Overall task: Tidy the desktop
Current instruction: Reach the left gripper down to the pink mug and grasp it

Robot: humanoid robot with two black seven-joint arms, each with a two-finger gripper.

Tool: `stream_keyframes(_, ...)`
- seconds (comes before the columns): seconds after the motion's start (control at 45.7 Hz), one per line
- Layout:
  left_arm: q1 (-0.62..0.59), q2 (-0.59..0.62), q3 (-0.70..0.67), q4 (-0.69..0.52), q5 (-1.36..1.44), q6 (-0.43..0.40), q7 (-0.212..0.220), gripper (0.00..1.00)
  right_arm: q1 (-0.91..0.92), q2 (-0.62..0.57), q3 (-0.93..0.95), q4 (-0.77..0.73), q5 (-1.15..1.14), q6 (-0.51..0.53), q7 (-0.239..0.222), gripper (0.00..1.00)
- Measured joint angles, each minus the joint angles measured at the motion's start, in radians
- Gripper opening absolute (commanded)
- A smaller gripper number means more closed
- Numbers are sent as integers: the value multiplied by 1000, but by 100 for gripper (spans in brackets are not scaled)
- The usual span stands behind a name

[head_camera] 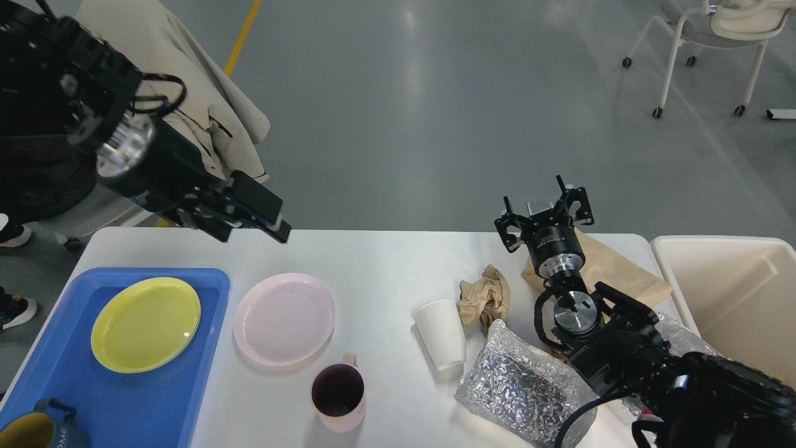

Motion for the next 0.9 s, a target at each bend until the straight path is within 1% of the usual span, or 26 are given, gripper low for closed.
stream_keyframes(0.044, 35, -18, -11, -32, 0, 45, 13, 100, 0, 0, 0, 0, 0, 0, 0, 100)
stream_keyframes(0.088, 65, -31, -18, -57, 0, 84, 36, 100, 0, 0, 0, 0, 0, 0, 0, 100)
stream_keyframes(0.175, 120, -45, -40, -96, 2, 142, 123, 100, 0, 0, 0, 0, 0, 0, 0, 100)
stream_keyframes(0.197, 136, -46, -53, -101, 2, 153, 154, 100, 0, 0, 0, 0, 0, 0, 0, 100)
stream_keyframes(0.263, 181, -45, -90, -109, 2, 175, 224, 100, 0, 0, 0, 0, 0, 0, 0, 100)
stream_keyframes(0.35, 232, -45, -118, -110, 2, 206, 275, 100, 0, 0, 0, 1, 0, 0, 0, 100)
stream_keyframes(0.504, 292, -71, -127, -105, 18, 237, 330, 100, 0, 0, 0, 2, 0, 0, 0, 100)
stream_keyframes(0.569, 319, -81, -127, -98, 28, 261, 347, 100, 0, 0, 0, 2, 0, 0, 0, 100)
stream_keyframes(0.788, 428, -162, -105, -79, 36, 405, 358, 96, 0, 0, 0, 2, 0, 1, 0, 100)
stream_keyframes(0.876, 480, -186, -106, -61, 30, 460, 383, 96, 0, 0, 0, 2, 0, 1, 0, 100)
stream_keyframes(0.898, 491, -192, -107, -54, 27, 473, 391, 94, 0, 0, 0, 2, 0, 1, 0, 100)
